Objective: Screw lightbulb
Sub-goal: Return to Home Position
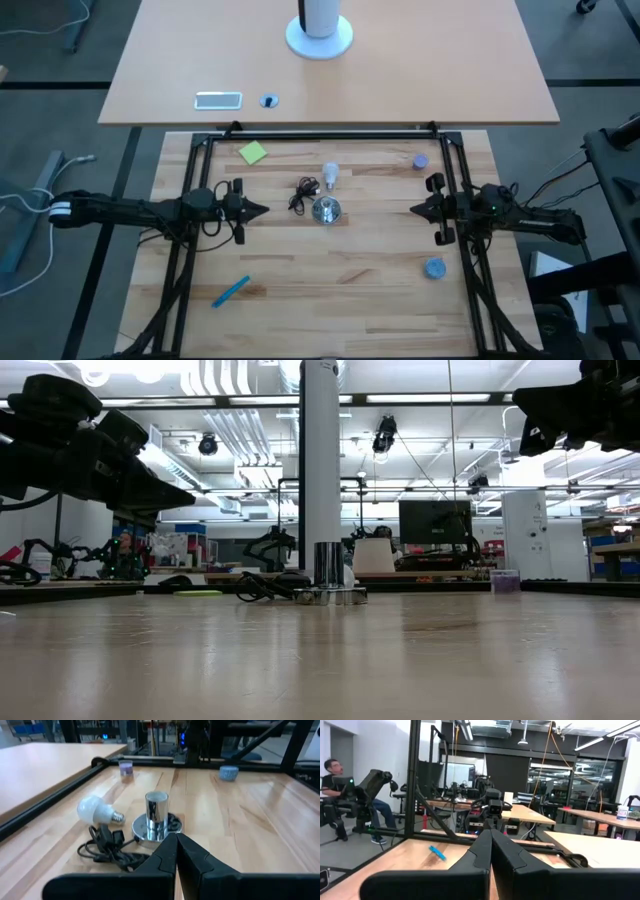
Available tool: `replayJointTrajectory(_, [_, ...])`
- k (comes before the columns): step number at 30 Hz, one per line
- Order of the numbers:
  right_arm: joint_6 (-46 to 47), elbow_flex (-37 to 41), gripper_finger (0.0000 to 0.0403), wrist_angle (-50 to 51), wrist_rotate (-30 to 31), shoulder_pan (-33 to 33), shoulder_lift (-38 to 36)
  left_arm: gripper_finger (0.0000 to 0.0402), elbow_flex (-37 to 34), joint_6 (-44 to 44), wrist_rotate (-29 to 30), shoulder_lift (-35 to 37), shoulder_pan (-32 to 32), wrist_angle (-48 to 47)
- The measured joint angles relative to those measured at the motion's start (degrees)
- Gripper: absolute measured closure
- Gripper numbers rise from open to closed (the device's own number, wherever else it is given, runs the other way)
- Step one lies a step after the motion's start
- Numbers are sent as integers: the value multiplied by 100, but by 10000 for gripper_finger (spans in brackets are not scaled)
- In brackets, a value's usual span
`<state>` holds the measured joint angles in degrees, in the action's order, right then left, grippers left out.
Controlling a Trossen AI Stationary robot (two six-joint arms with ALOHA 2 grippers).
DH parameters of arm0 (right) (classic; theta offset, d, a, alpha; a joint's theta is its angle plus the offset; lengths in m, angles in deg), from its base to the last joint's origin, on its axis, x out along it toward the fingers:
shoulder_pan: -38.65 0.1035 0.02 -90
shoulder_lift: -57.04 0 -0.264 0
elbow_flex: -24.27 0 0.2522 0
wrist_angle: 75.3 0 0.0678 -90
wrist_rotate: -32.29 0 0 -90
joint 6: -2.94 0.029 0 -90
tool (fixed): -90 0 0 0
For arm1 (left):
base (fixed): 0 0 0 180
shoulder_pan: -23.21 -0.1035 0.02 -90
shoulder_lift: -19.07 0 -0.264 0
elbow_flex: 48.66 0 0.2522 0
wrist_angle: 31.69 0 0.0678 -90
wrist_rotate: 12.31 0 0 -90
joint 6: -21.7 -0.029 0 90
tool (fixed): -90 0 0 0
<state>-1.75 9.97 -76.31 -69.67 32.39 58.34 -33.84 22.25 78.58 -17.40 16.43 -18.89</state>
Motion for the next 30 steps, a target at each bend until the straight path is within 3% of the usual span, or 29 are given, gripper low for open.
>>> replayJointTrajectory(30, [-23, 0, 403, -4, 0, 0, 2, 401, 0, 0, 0, -676, 0, 8])
